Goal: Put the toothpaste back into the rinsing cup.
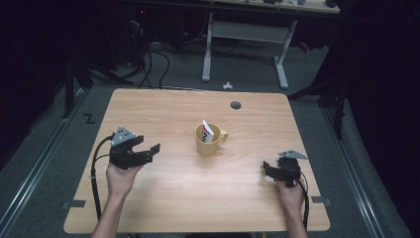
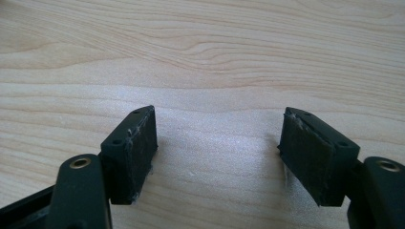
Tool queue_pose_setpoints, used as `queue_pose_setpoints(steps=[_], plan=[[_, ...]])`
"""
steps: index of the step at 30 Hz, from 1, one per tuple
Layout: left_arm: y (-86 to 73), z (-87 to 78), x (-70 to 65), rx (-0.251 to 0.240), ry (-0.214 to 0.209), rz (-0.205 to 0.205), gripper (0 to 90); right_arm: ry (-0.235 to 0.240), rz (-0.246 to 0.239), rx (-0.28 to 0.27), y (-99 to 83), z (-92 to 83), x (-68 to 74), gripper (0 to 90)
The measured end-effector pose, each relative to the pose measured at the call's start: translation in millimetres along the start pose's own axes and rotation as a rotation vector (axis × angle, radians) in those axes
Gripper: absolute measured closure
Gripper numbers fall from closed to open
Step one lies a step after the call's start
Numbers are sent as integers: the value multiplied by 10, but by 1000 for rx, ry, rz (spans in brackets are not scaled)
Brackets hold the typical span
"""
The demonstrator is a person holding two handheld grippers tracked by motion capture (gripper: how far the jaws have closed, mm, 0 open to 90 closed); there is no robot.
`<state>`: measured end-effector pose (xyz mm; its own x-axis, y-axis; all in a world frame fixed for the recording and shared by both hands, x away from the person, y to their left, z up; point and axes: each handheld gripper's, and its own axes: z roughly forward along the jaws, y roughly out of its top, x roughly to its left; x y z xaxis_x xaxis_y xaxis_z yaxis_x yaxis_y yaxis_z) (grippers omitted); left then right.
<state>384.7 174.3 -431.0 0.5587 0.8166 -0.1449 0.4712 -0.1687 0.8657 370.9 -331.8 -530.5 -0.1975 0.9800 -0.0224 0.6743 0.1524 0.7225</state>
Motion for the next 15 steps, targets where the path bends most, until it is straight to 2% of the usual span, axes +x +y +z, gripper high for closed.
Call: queue_pose_setpoints(steps=[15], plan=[[-81,-5,28,10,7,-15,289,1,0,0,0,0,0,290]])
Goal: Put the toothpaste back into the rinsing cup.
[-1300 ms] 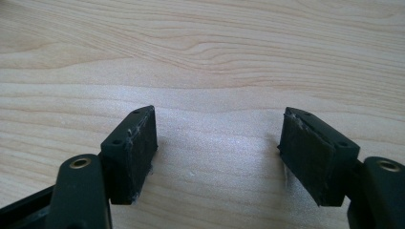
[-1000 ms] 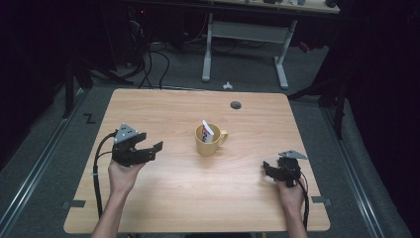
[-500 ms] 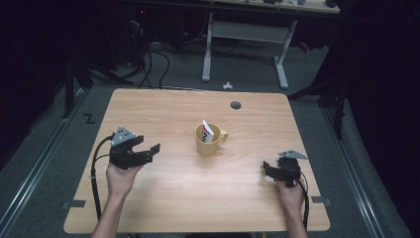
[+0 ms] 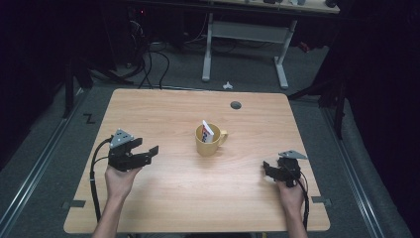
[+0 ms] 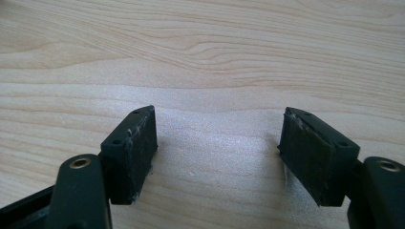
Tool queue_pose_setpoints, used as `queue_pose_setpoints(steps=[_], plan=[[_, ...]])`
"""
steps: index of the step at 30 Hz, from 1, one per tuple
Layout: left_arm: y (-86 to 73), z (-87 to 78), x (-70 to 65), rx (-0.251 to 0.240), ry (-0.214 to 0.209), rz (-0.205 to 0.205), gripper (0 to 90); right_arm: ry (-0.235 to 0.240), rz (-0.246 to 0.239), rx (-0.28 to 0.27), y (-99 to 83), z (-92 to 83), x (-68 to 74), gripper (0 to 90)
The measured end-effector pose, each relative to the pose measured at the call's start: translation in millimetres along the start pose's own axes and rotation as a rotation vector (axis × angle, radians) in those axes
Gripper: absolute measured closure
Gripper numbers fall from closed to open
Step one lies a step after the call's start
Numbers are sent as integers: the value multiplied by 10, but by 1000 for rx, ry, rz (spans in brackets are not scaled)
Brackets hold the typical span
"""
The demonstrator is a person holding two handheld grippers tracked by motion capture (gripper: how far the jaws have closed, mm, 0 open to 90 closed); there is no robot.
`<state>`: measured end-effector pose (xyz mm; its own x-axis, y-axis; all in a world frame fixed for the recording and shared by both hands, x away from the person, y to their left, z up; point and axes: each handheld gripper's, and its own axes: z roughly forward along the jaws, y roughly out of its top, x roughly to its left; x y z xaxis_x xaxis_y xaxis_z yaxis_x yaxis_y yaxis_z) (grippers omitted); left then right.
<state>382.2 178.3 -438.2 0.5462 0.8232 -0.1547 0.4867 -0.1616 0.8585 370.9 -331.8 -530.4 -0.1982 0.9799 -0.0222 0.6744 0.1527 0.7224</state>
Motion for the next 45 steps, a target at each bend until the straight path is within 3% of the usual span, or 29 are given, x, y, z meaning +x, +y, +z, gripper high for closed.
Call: queue_pose_setpoints(steps=[35,45], plan=[[-195,68,53,29,-12,-39,296,0,0,1,0,-1,1,290],[-261,101,48,61,21,-19,293,0,0,1,0,-1,1,290]])
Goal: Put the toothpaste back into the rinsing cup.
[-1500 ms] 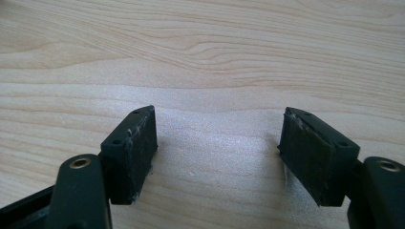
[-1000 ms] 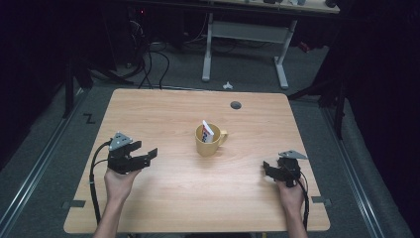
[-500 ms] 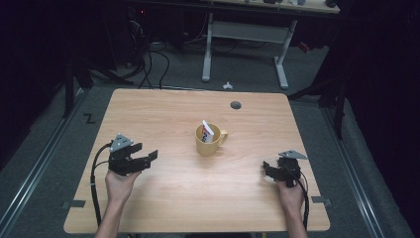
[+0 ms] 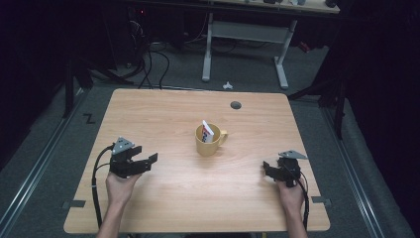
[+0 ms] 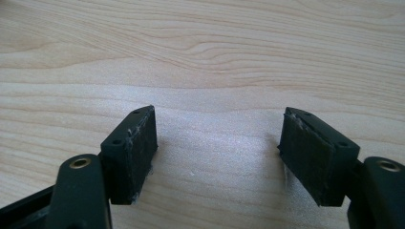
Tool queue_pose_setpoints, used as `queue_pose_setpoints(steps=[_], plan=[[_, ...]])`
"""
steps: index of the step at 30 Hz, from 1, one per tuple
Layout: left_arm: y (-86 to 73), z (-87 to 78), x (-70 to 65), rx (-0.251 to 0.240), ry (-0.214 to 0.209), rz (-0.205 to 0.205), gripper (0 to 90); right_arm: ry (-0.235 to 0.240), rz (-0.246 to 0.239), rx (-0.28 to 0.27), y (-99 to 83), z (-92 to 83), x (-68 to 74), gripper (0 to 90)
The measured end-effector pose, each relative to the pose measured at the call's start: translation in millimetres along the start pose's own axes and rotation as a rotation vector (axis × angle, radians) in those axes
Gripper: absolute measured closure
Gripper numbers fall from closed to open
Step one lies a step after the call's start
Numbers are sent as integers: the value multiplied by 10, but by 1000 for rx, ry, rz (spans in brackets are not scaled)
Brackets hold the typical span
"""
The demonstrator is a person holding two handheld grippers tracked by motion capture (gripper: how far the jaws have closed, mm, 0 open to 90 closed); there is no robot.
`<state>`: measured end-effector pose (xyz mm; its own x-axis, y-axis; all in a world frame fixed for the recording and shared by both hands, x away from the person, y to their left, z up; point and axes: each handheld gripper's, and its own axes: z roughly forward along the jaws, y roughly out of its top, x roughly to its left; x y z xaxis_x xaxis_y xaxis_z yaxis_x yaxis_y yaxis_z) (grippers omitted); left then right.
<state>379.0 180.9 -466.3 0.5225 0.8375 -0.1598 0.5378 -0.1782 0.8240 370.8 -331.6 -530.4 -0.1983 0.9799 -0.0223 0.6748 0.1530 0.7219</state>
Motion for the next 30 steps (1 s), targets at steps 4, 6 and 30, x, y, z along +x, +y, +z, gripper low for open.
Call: queue_pose_setpoints(steps=[4,6,30], plan=[[-13,19,-13,9,1,6,293,0,0,0,0,0,0,290],[-29,34,-14,12,-1,2,293,0,0,0,0,0,0,290],[-185,223,-9,62,27,-13,294,1,-1,0,-1,-1,1,290]])
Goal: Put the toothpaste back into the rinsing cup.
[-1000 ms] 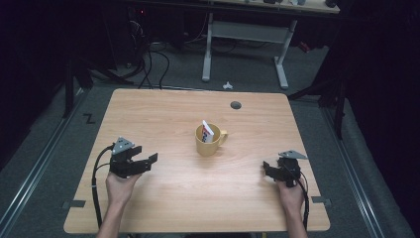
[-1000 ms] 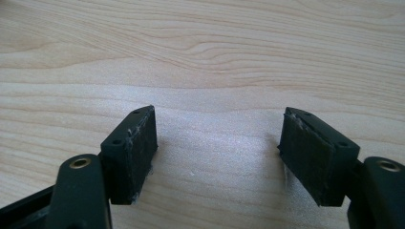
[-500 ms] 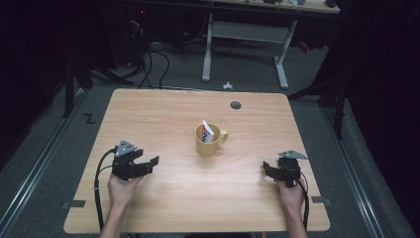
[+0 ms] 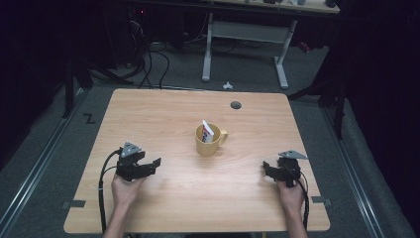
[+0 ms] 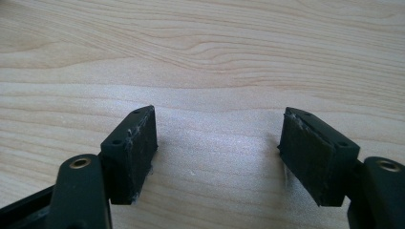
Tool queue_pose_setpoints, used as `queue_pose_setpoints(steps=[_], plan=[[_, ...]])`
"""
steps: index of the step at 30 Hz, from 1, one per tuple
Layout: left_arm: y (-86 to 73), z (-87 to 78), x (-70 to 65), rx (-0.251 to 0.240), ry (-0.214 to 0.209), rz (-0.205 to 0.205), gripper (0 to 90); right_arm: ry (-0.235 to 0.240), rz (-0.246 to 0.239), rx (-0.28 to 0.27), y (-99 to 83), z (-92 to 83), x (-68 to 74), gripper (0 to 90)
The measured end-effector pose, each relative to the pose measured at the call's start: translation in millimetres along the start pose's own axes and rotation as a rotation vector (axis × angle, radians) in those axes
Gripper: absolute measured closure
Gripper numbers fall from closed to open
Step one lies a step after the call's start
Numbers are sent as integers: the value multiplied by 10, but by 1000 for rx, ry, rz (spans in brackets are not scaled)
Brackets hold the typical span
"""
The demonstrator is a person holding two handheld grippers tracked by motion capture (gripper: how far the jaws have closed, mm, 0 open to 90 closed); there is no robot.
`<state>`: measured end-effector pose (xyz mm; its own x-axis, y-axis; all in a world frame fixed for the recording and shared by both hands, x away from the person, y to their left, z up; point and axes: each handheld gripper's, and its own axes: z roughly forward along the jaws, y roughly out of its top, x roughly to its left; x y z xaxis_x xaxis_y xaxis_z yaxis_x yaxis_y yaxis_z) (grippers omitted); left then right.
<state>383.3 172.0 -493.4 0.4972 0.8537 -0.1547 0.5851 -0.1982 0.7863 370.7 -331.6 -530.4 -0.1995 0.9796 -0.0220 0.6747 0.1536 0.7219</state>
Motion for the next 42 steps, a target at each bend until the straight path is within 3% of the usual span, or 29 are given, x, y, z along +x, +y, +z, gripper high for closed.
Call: queue_pose_setpoints(steps=[13,26,42], plan=[[-100,109,31,40,31,2,297,0,0,0,0,0,0,290],[-176,202,66,51,78,-1,296,0,0,0,0,0,0,290],[-213,319,51,63,128,24,293,0,0,0,0,0,0,290]])
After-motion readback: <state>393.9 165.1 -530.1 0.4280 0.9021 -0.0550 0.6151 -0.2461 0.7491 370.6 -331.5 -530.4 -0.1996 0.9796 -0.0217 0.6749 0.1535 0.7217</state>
